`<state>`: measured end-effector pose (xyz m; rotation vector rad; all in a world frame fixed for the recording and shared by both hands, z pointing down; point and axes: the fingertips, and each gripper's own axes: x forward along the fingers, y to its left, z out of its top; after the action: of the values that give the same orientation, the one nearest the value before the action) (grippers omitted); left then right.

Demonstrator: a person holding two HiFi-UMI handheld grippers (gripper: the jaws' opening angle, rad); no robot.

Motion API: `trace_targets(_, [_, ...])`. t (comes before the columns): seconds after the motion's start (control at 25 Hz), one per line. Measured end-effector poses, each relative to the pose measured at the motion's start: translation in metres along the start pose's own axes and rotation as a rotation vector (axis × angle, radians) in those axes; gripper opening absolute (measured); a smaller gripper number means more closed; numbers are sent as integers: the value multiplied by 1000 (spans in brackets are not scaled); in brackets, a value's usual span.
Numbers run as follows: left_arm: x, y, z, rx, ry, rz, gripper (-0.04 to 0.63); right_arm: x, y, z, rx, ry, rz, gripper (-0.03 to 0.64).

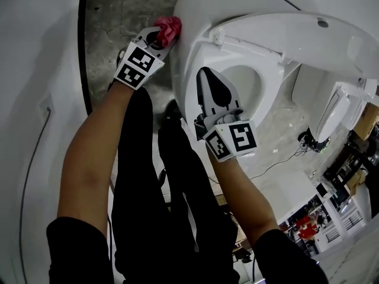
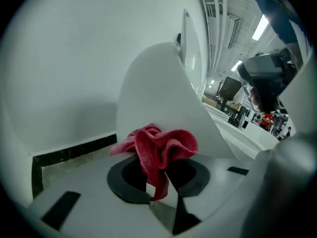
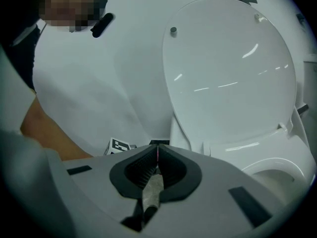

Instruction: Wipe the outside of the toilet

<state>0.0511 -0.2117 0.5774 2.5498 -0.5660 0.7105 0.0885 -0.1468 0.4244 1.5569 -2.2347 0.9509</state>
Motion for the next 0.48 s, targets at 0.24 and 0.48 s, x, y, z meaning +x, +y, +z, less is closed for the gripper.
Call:
trace_targets(0.24, [-33,-20,-36,-17,17,40,91,-13,29,-20,-28,24,52,34])
trace_targets(0.48, [-40,-59,-71,-81,20,105,91,-37,31,-39,-85,56,129,34])
